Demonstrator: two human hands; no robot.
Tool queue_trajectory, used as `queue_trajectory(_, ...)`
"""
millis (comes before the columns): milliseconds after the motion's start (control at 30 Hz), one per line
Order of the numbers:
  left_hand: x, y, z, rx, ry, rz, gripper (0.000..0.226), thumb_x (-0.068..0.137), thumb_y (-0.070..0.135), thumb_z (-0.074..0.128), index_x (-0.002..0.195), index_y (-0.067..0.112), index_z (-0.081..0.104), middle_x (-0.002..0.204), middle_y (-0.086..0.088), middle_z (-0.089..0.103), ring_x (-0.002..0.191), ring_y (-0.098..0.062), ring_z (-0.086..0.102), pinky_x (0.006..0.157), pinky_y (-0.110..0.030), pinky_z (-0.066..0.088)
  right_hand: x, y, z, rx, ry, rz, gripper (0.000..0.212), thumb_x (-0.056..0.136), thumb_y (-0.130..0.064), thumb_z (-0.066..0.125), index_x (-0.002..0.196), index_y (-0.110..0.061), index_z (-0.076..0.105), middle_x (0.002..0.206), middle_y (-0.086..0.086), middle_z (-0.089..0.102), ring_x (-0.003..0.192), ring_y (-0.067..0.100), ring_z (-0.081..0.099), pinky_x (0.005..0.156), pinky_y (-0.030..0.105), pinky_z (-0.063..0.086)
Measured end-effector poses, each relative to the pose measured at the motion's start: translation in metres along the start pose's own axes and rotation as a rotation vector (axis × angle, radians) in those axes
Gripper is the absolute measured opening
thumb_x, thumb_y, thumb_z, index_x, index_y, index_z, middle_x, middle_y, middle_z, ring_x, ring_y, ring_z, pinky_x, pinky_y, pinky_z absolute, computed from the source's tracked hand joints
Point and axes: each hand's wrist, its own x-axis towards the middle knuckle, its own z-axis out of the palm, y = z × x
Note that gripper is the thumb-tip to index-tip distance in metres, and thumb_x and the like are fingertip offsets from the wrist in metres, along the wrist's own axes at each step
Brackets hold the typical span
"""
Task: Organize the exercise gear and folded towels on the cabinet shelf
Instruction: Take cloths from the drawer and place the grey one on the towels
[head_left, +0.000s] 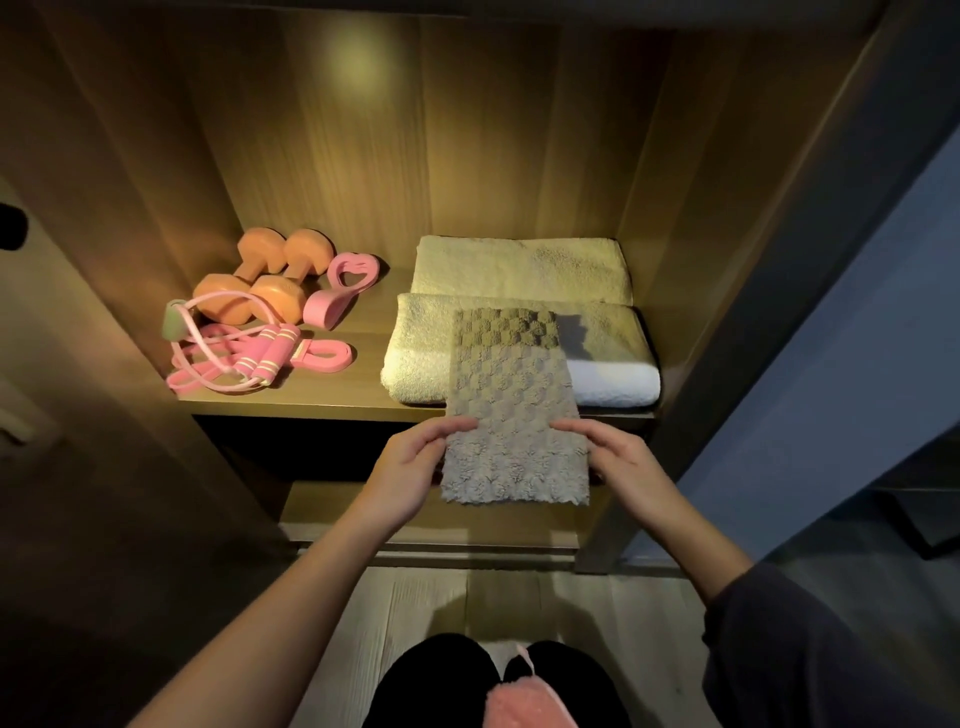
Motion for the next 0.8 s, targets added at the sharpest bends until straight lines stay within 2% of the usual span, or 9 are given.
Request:
queue_trajectory(67, -0.002, 0.004, -0.006, 0.157, -0.071, 0.043, 0.049, 0.098, -0.004, 0.044, 0.122, 0.033, 0.065, 0.131, 0.01, 0.062, 0.124, -0.005, 0.054, 0.103, -0.026, 0.045, -0.001, -0.005, -0.003, -0.146, -0.047, -0.059, 0.047, 0.094, 0.005, 0.054, 0.126, -0.029, 0.059, 0.127, -0.014, 0.062, 0.117, -0.005, 0.057, 0.091, 0.015, 0.049)
queue_trajectory(133, -0.001, 0.005, -0.008, 0.299, -0.058, 0.107, 0.05, 0.095, -0.002, 0.053, 0.13, 0.033, 0.06, 0.132, 0.012, 0.06, 0.121, -0.001, 0.055, 0.102, -0.025, 0.047, 0.001, -0.009, -0.004, -0.229, 0.019, -0.109, 0.039, 0.092, -0.004, 0.064, 0.12, -0.03, 0.061, 0.122, -0.014, 0.064, 0.115, -0.004, 0.058, 0.095, 0.017, 0.049)
queue_trajectory(300, 0.016, 0.018, -0.01, 0.2, -0.002, 0.164, 0.022, 0.089, 0.016, 0.07, 0.101, 0.034, 0.073, 0.102, 0.016, 0.07, 0.097, 0.004, 0.062, 0.09, -0.021, 0.051, 0.023, -0.021, -0.002, -0.192, 0.15, -0.201, 0.025, 0.093, -0.005, 0.062, 0.098, -0.029, 0.068, 0.094, -0.01, 0.062, 0.087, -0.013, 0.056, 0.078, 0.006, 0.042)
queue_trajectory(367, 0.031, 0.024, -0.012, 0.247, 0.014, 0.224, 0.009, 0.089, 0.023, 0.068, 0.095, 0.022, 0.076, 0.095, 0.006, 0.061, 0.088, 0.0, 0.055, 0.077, -0.018, 0.045, 0.036, -0.024, -0.002, -0.207, 0.149, -0.206, 0.017, 0.096, -0.008, 0.058, 0.099, -0.021, 0.069, 0.097, -0.006, 0.057, 0.087, -0.014, 0.052, 0.076, 0.004, 0.039)
queue_trajectory(467, 0.052, 0.03, -0.012, 0.27, 0.092, 0.259, 0.015, 0.096, 0.017, 0.06, 0.09, 0.026, 0.07, 0.092, 0.013, 0.062, 0.086, 0.009, 0.055, 0.075, -0.01, 0.042, 0.059, -0.024, 0.002, -0.2, 0.176, -0.166, 0.02, 0.098, -0.015, 0.055, 0.082, -0.024, 0.064, 0.077, -0.019, 0.059, 0.074, -0.003, 0.054, 0.068, 0.016, 0.042)
queue_trajectory(567, 0.073, 0.032, -0.009, 0.307, 0.183, 0.187, 0.027, 0.1, 0.026, 0.052, 0.075, 0.022, 0.06, 0.069, 0.005, 0.062, 0.064, -0.003, 0.053, 0.059, -0.019, 0.038, 0.083, -0.022, 0.006, -0.204, 0.278, -0.126, 0.032, 0.098, -0.018, 0.053, 0.068, -0.017, 0.043, 0.054, -0.014, 0.04, 0.054, 0.001, 0.035, 0.054, 0.022, 0.028)
queue_trajectory(667, 0.094, 0.032, -0.008, 0.337, 0.219, 0.139, 0.036, 0.1, 0.031, 0.048, 0.071, 0.01, 0.052, 0.064, -0.011, 0.059, 0.058, -0.014, 0.052, 0.058, -0.024, 0.04, 0.103, -0.023, 0.009, -0.233, 0.356, -0.114, 0.034, 0.098, -0.02, 0.052, 0.067, -0.019, 0.037, 0.057, -0.012, 0.036, 0.051, 0.001, 0.034, 0.049, 0.018, 0.027)
queue_trajectory(733, 0.107, 0.031, -0.006, 0.331, 0.205, 0.084, 0.043, 0.1, 0.035, 0.047, 0.074, 0.001, 0.051, 0.066, -0.02, 0.059, 0.063, -0.03, 0.057, 0.063, -0.039, 0.046, 0.115, -0.024, 0.01, -0.274, 0.36, -0.057, 0.035, 0.099, -0.024, 0.049, 0.068, -0.019, 0.036, 0.062, -0.007, 0.035, 0.052, 0.003, 0.032, 0.049, 0.02, 0.025)
queue_trajectory(800, 0.119, 0.03, -0.005, 0.381, 0.21, 0.032, 0.045, 0.1, 0.036, 0.047, 0.072, 0.0, 0.049, 0.063, -0.017, 0.054, 0.059, -0.028, 0.051, 0.057, -0.036, 0.04, 0.125, -0.024, 0.011, -0.347, 0.391, 0.024, 0.037, 0.1, -0.028, 0.047, 0.066, -0.018, 0.034, 0.063, -0.004, 0.036, 0.056, 0.009, 0.034, 0.053, 0.028, 0.027)
